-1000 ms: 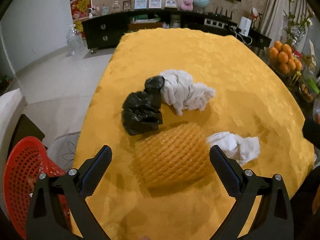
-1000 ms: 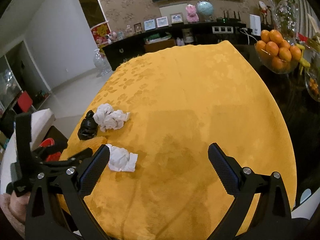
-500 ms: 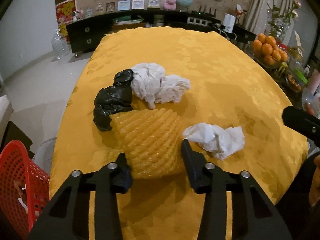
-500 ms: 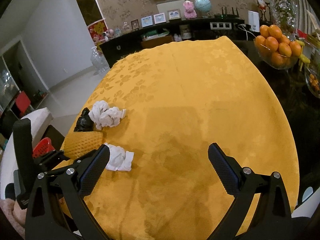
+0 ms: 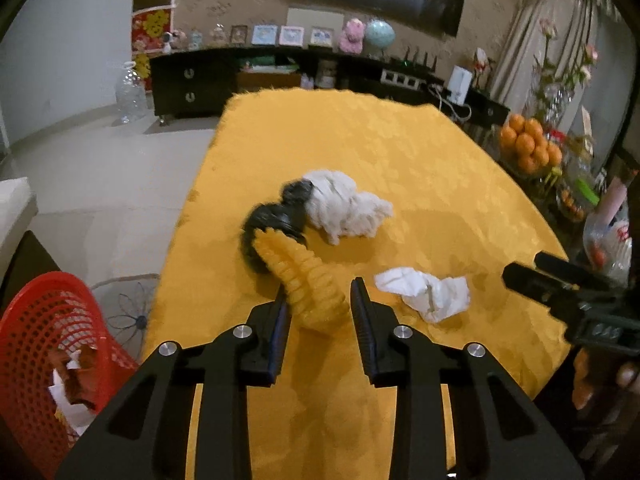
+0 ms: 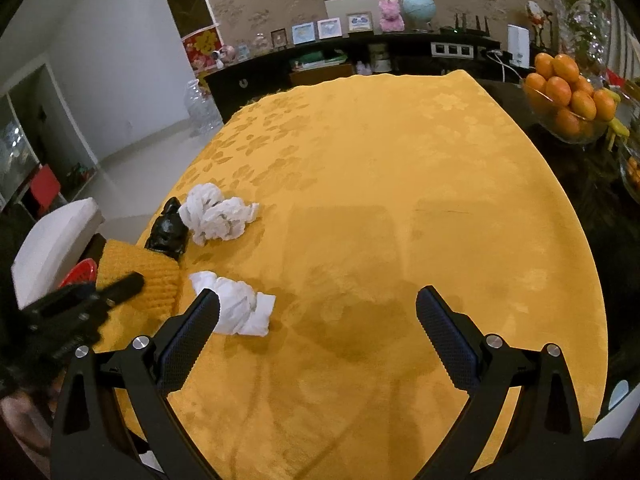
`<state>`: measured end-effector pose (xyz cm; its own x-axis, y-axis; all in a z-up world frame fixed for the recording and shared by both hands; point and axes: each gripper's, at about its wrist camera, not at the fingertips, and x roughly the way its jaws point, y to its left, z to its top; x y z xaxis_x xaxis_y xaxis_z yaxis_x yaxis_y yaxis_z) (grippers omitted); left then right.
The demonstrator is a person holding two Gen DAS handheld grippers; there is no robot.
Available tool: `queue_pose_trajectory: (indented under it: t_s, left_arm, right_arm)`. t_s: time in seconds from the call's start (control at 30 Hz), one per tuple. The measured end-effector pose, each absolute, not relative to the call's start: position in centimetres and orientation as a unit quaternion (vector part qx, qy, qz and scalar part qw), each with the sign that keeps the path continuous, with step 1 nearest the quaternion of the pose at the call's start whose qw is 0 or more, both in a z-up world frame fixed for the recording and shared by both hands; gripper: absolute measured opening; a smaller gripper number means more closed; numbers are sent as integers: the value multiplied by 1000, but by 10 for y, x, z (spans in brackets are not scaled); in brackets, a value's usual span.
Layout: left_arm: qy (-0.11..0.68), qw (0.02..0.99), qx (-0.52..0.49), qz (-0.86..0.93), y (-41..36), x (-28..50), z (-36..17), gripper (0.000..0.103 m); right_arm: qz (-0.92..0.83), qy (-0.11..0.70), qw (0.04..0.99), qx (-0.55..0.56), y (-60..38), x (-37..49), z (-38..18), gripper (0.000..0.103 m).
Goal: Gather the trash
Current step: 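Grasp the yellow foam net with the left tool while the right tool grasps a white tissue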
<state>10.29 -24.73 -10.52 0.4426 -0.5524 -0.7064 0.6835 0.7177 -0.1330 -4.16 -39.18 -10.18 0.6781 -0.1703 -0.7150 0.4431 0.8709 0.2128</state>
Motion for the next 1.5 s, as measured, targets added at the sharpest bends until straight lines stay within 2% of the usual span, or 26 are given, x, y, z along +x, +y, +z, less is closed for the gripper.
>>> queue_pose_trajectory:
  t_s: [0.37, 0.6, 0.63, 0.67, 0.87, 1.23, 1.3, 1.37, 1.5]
  left_arm:
    - [352, 857, 57, -372, -215, 94, -81, 28]
    - [370, 854, 55, -362, -209, 104, -95, 30]
    - [372, 855, 56, -357, -209, 105, -96, 41]
    - [373, 859, 55, -346, -208, 108, -98, 55]
    - [391, 858, 63, -327, -218, 119, -114, 72]
    - [389, 858, 135, -308, -248, 125, -140, 71]
    - [380, 861, 149, -305, -249, 123, -142, 66]
    - [371, 864, 162, -299, -249, 120, -142, 53]
    - [372, 865, 152, -300, -243, 122, -139, 40]
  right_arm:
    - [-147, 378, 902, 149, -367, -27, -111, 96]
    - [-143, 389, 900, 136, -358, -22, -117, 96]
    - [-144, 390, 899, 136, -357, -22, -117, 96]
    - [-144, 391, 899, 136, -357, -22, -118, 96]
    - [-147, 397, 896, 136, -356, -20, -121, 96]
    - [-149, 402, 892, 146, -361, -22, -124, 96]
    - [-149, 402, 892, 147, -361, -21, -124, 96]
    - [-148, 401, 892, 146, -361, -21, -124, 96]
    - [-145, 402, 893, 143, -360, -20, -125, 96]
